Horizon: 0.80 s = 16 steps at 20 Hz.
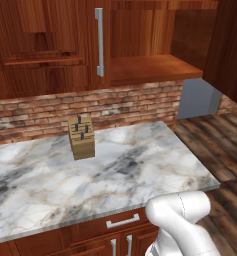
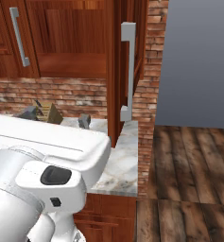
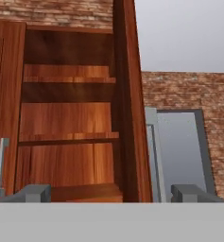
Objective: Open the cabinet. Pick the dish brush and place it next to the sink. Then close the cabinet.
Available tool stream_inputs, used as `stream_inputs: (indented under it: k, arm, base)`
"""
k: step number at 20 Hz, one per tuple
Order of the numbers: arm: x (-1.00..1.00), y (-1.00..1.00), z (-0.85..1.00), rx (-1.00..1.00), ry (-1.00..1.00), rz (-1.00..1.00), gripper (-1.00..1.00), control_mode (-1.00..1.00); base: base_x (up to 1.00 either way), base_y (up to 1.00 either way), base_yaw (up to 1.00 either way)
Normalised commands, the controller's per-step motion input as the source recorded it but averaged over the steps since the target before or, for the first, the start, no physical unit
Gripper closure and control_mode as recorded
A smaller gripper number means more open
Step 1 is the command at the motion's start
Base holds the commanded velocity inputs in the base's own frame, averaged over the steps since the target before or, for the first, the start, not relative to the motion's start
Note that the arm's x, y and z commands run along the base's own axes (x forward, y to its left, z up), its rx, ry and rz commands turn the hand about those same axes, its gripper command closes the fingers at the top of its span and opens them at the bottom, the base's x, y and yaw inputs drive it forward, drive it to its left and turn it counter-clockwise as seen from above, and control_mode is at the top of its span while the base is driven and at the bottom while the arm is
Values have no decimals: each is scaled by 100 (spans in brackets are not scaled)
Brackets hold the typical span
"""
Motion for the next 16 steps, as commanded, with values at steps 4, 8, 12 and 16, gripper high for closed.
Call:
stream_inputs:
  k: [4,8,12,16]
  arm:
    - [13,-99,-20,0,0,0,-100,-100]
    - [16,-59,-4,0,0,7,-100,-100]
    - [19,-24,0,0,0,18,-100,-100]
    - [2,-30,0,1,0,29,-100,-100]
  base:
    - [0,0,0]
    - [0,0,0]
    - [0,0,0]
    - [0,0,0]
